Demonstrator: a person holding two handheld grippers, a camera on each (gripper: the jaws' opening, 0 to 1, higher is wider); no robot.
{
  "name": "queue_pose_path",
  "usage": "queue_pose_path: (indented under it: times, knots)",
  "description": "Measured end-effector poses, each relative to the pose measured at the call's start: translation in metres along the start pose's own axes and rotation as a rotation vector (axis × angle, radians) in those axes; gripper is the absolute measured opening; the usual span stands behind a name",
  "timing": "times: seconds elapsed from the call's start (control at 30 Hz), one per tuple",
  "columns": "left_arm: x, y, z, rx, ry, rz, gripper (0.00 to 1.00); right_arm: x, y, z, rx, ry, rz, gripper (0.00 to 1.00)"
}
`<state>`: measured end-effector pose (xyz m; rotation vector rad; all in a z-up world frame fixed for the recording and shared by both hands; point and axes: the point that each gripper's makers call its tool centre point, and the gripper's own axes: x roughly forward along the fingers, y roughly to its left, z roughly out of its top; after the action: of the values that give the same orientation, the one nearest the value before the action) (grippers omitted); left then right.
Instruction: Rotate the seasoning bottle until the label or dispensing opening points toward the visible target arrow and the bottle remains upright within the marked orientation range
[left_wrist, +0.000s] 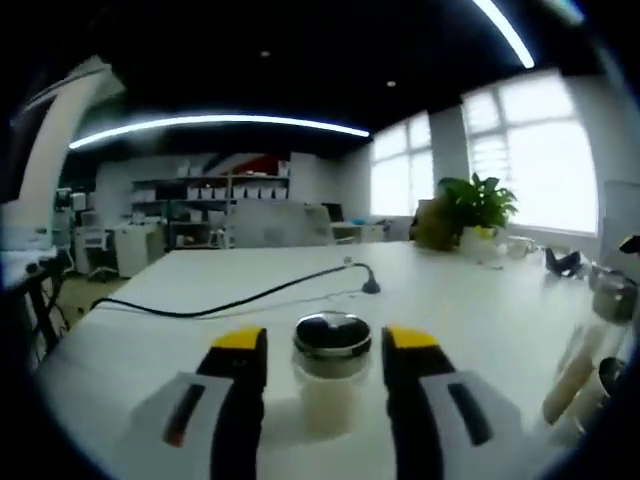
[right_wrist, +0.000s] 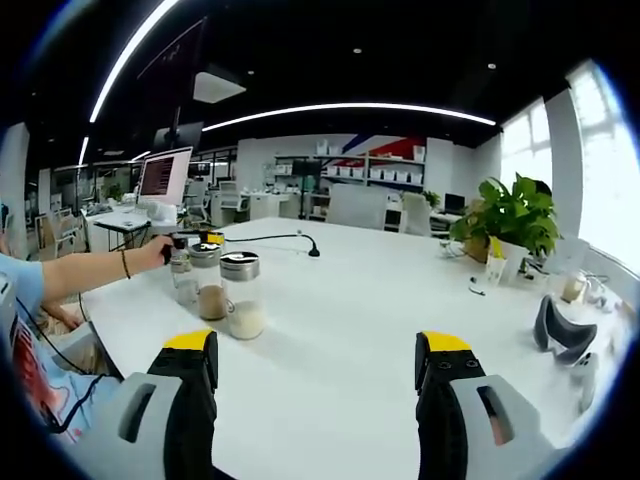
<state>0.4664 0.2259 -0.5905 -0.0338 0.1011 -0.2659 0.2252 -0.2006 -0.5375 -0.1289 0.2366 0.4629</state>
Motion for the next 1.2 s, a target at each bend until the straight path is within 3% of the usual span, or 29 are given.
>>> queue_pose_path:
  times: [0.3,0.37,0.43,1.2]
  knots:
    - [0.0047,-0.0030,0.0007,0.020,0.000,0.023,0.40,0.0002,0.0025,0.0008,0.000,-0.003,0.007,0.83]
    - [0.0049,-0.0095,0.0056,-0.003,-0.038,-0.012,0.38,-0.0003,0.0020,0.0009,-0.001,-0.003,0.004,0.83]
    - [0.0051,-0.0036,0.0004,0.016,0.001,0.033,0.35,-0.0006,0.0011,0.0000,0.003,0.000,0.002,0.83]
    - [0.0009,-0.0013,0.0022,0.027,-0.021,0.086,0.33,-0.0069,0.0005,0.0011,0.008,-0.010,-0.006,0.83]
